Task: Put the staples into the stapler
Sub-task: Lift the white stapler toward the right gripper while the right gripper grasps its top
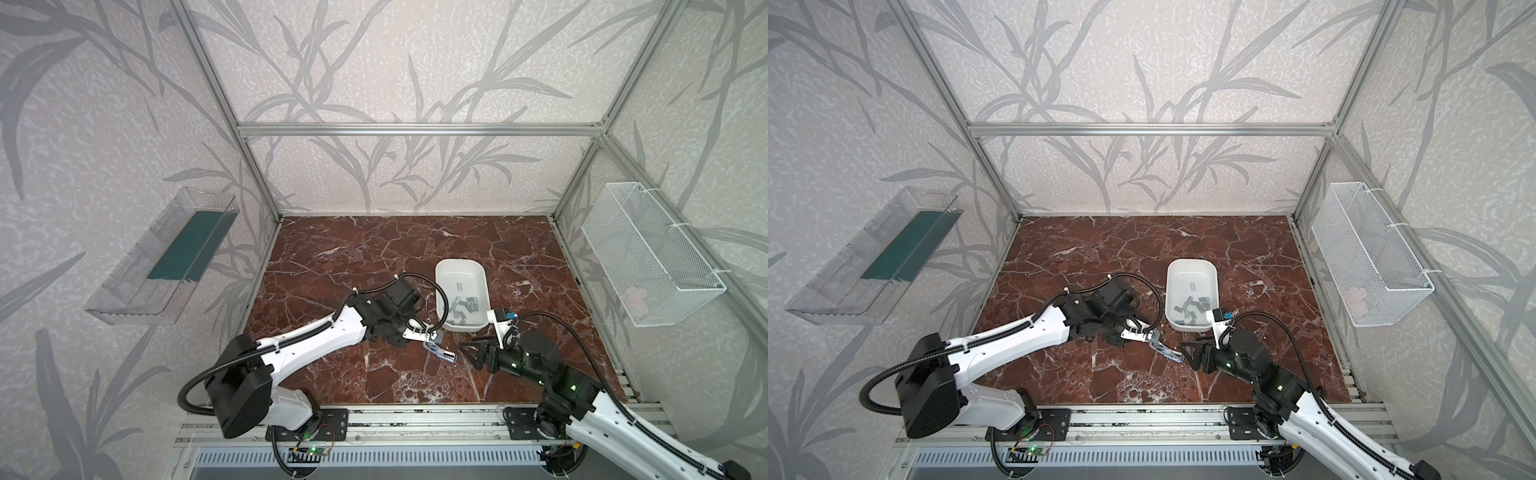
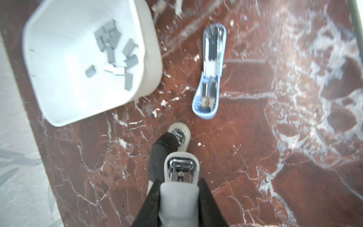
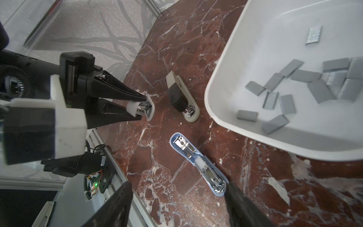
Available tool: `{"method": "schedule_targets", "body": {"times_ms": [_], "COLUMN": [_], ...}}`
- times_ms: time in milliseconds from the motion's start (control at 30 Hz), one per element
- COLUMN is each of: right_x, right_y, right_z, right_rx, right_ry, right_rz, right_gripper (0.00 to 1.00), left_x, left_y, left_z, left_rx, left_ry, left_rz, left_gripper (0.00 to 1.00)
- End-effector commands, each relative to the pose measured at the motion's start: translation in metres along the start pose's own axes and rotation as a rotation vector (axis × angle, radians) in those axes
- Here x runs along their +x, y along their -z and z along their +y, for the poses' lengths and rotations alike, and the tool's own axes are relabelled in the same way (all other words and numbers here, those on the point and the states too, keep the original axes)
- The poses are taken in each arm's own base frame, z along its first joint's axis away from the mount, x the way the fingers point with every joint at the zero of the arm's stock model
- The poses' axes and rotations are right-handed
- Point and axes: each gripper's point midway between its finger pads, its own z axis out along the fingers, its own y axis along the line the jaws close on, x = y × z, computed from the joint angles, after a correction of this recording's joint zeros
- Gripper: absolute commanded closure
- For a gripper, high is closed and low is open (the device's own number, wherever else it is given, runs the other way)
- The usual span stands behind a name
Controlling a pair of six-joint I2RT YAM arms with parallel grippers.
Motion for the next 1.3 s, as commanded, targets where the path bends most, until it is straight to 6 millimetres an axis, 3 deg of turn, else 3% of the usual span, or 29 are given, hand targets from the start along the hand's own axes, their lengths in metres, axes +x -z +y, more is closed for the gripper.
{"method": "schedule_targets", "body": {"times_ms": [0,100,233,433,767,1267], "right_x": [-0.005,-0.015,-0.028,-0.032,-0.021,-0.014], "right_y": [0.0,0.003,0.007,0.0,-0.028,-0.055], "right_z": [0.024,0.035,0.045,0.052,0.081,0.083], "right_rx": [-0.087,-0.119,-0.167,-0.222,-0.28,-0.262], "right_ry": [-0.022,-0.038,-0.076,-0.138,-0.095,-0.096], "right_rz": [0.015,-0.014,-0.075,-0.09,0.012,0.049], "right_gripper": [0.27,0.32,0.39,0.55,0.61,0.72], "left_x": [-0.024,-0.037,-0.039,-0.046,-0.052,-0.057], "left_y": [0.015,0.018,0.019,0.025,0.032,0.036], "left_z": [-0.012,-0.014,-0.016,-0.015,-0.016,-0.018], "left_rx": [-0.014,-0.051,-0.027,-0.03,-0.054,-0.053], "left_ry": [0.065,0.026,0.001,-0.009,-0.022,-0.027], "left_rz": [-0.135,-0.223,-0.227,-0.252,-0.281,-0.311], "left_gripper": [1.0,1.0,1.0,1.0,1.0,1.0]}}
